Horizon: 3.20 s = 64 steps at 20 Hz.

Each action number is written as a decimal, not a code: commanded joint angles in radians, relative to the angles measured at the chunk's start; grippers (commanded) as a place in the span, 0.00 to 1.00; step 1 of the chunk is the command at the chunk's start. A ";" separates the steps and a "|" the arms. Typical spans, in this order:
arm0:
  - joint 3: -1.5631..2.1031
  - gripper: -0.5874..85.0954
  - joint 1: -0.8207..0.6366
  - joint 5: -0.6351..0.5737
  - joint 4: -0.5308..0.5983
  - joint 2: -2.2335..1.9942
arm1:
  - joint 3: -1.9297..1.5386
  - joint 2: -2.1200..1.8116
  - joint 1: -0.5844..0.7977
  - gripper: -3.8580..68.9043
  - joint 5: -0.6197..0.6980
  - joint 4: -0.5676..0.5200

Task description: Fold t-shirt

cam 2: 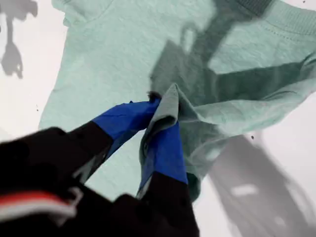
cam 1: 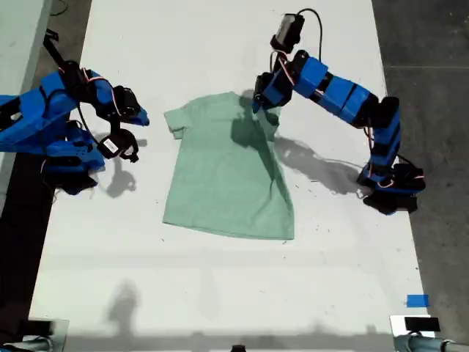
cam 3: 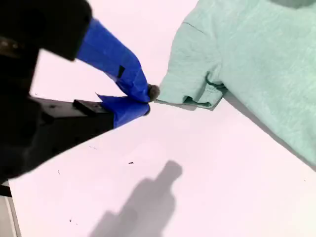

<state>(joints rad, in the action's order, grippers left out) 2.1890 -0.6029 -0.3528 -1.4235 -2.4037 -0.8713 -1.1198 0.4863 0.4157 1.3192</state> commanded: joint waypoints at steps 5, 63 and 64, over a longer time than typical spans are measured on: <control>-0.008 0.01 -0.003 -0.005 0.021 0.002 | 0.077 0.189 -0.043 0.04 -0.038 -0.193; -0.776 0.01 -0.287 -0.327 0.044 1.278 | -1.197 -1.368 -0.121 0.04 -0.115 0.141; -0.773 0.01 -0.287 -0.328 0.038 1.236 | -1.204 -1.378 -0.123 0.04 -0.117 0.141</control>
<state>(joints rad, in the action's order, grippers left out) 1.4266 -0.8897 -0.6842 -1.3652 -1.0769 -2.0801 -2.4605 0.3758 0.3114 1.4742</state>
